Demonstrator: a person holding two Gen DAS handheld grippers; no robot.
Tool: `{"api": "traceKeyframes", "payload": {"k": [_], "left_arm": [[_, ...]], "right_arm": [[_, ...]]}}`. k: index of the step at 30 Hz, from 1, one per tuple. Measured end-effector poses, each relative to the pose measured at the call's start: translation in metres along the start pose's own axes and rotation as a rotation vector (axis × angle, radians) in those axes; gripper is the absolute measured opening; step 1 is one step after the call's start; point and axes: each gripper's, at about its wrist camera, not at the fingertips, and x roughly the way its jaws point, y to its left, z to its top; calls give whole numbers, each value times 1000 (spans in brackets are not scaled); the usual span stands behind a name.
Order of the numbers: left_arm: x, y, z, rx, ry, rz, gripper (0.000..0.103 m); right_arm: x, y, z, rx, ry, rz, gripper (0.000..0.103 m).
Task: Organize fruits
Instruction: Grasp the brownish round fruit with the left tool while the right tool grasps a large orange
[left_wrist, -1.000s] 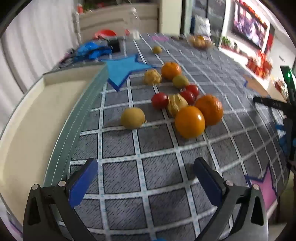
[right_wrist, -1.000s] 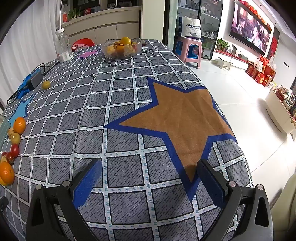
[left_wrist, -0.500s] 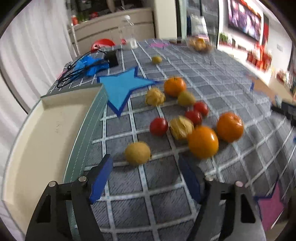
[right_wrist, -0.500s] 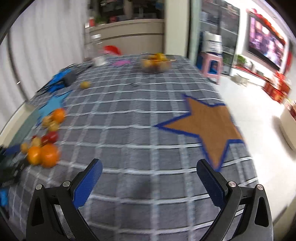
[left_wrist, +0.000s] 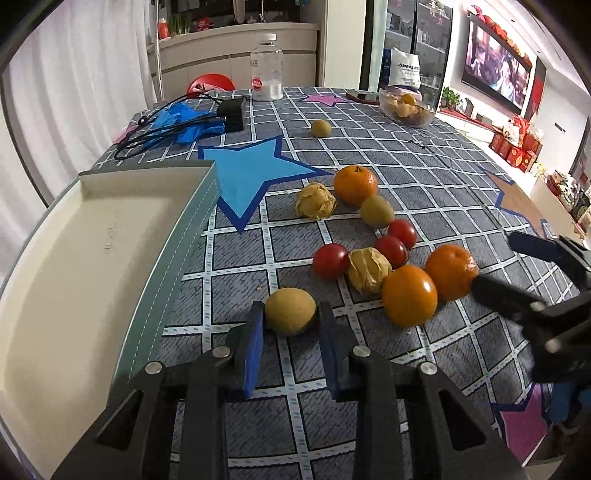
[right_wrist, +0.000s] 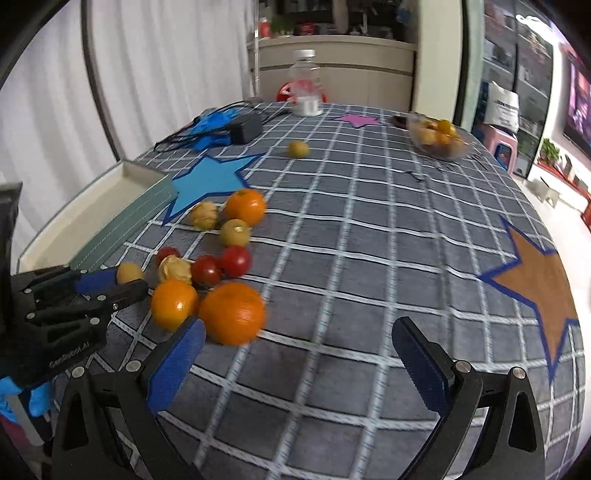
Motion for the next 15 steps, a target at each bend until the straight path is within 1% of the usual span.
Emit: {"api": "traceKeyframes", "payload": {"k": [2,6,9,10,12,13,14,15], "left_arm": [[-1,0,0,3,8,4,32],[-1,3,0,-2,24,-8,33],[2,-1,2,4,27,9,34],[2,-2,2,6,29,12,35],[4,-4,3,12,30,14,34],[4,-5,3,15,33,19,33],[4,-5,3,12,32,21,30],[4,-5,3,7,34,17,30]], "right_arm": [[2,8,-1,-26,1,16,102],[0,17,-1,-65,-9,11,102],[10,19,2,-57,21,15,102],[12,20,2,-55,26,19,100],[15,21,2,-52,39,37,73],[19,21,2,-45,60,47,52],[19,22,2,-43,51,42,41],[18,22,2,-40,52,37,41]]}}
